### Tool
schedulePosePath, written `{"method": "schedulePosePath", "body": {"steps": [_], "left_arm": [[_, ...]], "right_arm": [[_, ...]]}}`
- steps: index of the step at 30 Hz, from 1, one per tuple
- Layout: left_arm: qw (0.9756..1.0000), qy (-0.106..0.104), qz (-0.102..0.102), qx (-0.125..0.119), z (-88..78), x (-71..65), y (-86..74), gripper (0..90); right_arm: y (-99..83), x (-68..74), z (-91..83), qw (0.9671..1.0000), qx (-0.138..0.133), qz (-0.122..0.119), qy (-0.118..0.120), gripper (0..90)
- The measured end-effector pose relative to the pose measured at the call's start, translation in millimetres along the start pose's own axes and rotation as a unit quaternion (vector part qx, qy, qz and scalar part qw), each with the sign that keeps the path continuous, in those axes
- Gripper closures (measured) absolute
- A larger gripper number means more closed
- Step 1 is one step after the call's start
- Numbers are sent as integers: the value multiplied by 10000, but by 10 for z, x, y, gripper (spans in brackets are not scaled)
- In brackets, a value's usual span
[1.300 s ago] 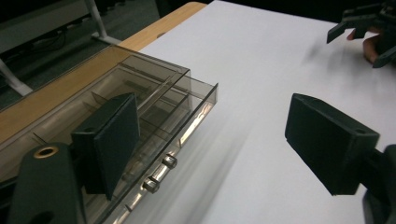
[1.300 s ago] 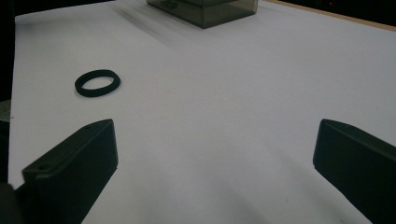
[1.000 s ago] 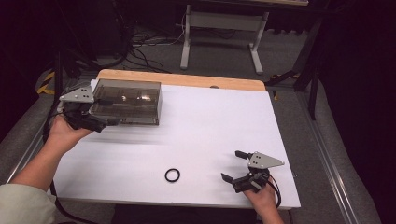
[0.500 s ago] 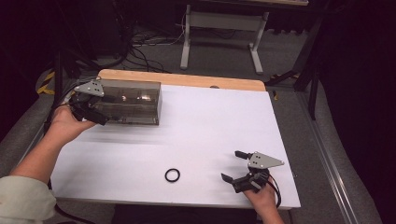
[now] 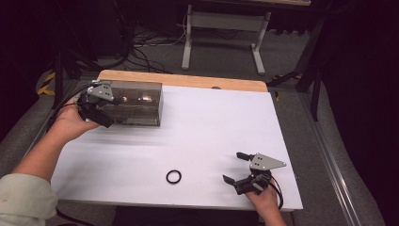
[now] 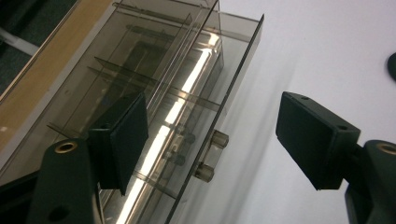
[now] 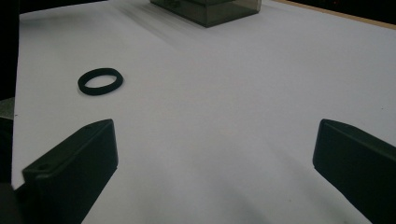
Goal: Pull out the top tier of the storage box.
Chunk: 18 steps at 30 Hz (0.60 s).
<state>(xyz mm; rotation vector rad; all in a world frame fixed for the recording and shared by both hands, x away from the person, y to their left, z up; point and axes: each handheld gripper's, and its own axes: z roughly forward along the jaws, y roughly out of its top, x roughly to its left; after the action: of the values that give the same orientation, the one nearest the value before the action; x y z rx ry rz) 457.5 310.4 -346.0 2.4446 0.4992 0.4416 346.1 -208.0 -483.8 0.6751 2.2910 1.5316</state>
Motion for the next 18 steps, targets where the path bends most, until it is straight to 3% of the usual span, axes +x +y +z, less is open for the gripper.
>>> {"method": "schedulePosePath", "body": {"steps": [9, 13, 18], "left_arm": [[9983, 173, 311, 457, 92, -6, 11, 320], [9974, 222, 407, 551, 118, -9, 12, 342], [9930, 255, 847, 788, 160, -41, 21, 396]], "right_arm": [[0, 0, 0, 10000, 3, 1, 4, 4], [0, 0, 0, 10000, 3, 2, 7, 4], [0, -2, 0, 10000, 0, 6, 9, 5]]}}
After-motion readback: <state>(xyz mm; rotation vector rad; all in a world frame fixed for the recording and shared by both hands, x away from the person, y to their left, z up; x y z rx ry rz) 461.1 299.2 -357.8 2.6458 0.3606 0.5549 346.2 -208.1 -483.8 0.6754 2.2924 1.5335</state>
